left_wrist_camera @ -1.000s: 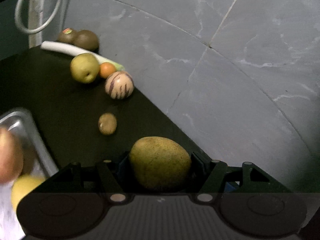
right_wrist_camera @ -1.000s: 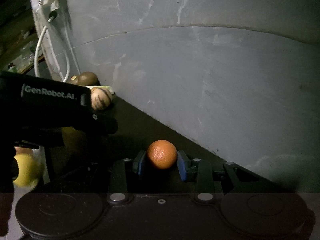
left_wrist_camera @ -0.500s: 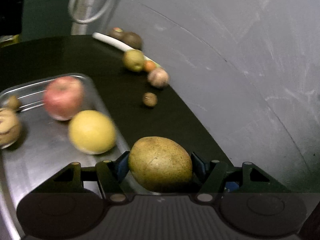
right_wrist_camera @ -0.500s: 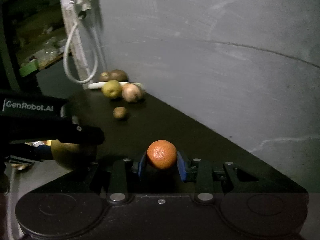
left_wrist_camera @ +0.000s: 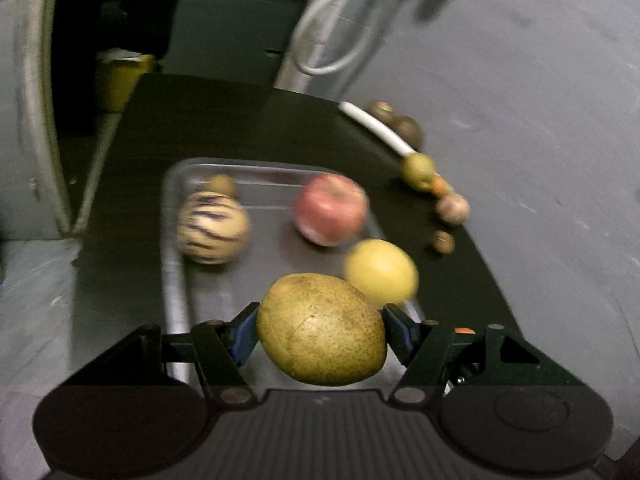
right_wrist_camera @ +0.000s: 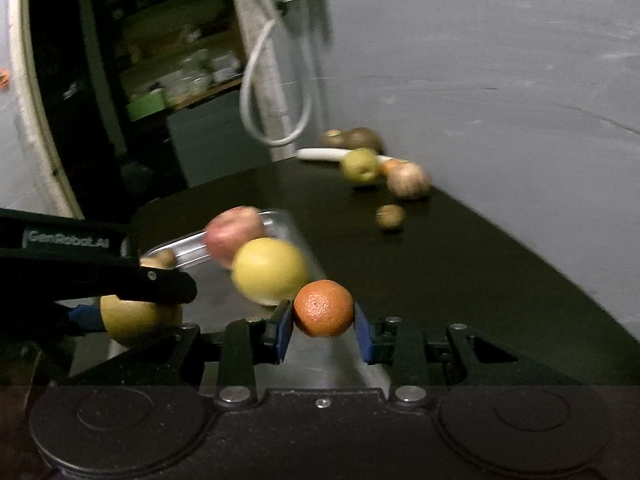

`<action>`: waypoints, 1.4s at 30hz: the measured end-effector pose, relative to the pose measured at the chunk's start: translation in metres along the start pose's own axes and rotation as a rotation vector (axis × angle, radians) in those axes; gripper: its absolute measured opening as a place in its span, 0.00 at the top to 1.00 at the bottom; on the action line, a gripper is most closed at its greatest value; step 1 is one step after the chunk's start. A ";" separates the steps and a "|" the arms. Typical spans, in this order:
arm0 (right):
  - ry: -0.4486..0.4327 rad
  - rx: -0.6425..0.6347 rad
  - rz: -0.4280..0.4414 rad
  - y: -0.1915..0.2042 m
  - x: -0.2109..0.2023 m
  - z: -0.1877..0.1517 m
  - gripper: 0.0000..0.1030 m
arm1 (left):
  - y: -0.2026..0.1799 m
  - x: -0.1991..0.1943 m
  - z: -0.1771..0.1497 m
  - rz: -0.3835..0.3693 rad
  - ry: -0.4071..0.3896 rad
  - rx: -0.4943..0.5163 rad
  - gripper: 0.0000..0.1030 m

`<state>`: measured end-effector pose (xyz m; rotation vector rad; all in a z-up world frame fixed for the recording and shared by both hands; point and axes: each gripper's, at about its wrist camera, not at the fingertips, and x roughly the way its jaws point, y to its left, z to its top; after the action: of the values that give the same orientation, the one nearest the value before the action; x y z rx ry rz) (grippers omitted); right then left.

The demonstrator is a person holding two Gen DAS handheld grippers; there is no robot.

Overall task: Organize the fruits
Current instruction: 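Carry the tangerine and large pear over the tray and open both tools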

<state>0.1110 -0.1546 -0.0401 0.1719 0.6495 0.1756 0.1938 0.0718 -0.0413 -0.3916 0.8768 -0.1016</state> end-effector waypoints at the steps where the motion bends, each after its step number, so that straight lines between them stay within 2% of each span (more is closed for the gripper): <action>1: 0.005 -0.009 0.017 0.005 0.003 0.000 0.66 | 0.006 0.000 0.001 0.010 -0.004 -0.010 0.33; 10: 0.060 -0.094 0.120 0.040 0.030 -0.007 0.66 | 0.035 0.014 0.012 0.079 -0.025 -0.068 0.33; 19: 0.098 -0.111 0.125 0.042 0.049 -0.007 0.66 | 0.036 0.024 0.015 0.095 -0.028 -0.045 0.33; 27: 0.115 -0.123 0.115 0.043 0.050 -0.007 0.64 | 0.032 0.026 0.013 0.093 -0.007 -0.022 0.33; 32: 0.123 -0.119 0.111 0.040 0.041 -0.008 0.51 | 0.030 0.028 0.010 0.082 0.033 -0.008 0.33; 34: 0.117 -0.119 0.102 0.038 0.033 -0.008 0.47 | 0.030 0.022 0.007 0.074 0.012 -0.015 0.33; 36: 0.109 -0.123 0.095 0.037 0.025 -0.008 0.42 | 0.029 0.014 0.006 0.054 -0.010 -0.011 0.28; 38: 0.101 -0.125 0.090 0.035 0.014 -0.009 0.31 | 0.027 0.005 0.006 0.048 -0.027 -0.002 0.20; 42: 0.080 -0.132 0.093 0.030 -0.011 -0.009 0.12 | 0.022 -0.018 0.001 0.032 -0.046 0.040 0.12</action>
<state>0.0930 -0.1268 -0.0344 0.0679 0.7077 0.3152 0.1815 0.0971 -0.0362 -0.3410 0.8338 -0.0802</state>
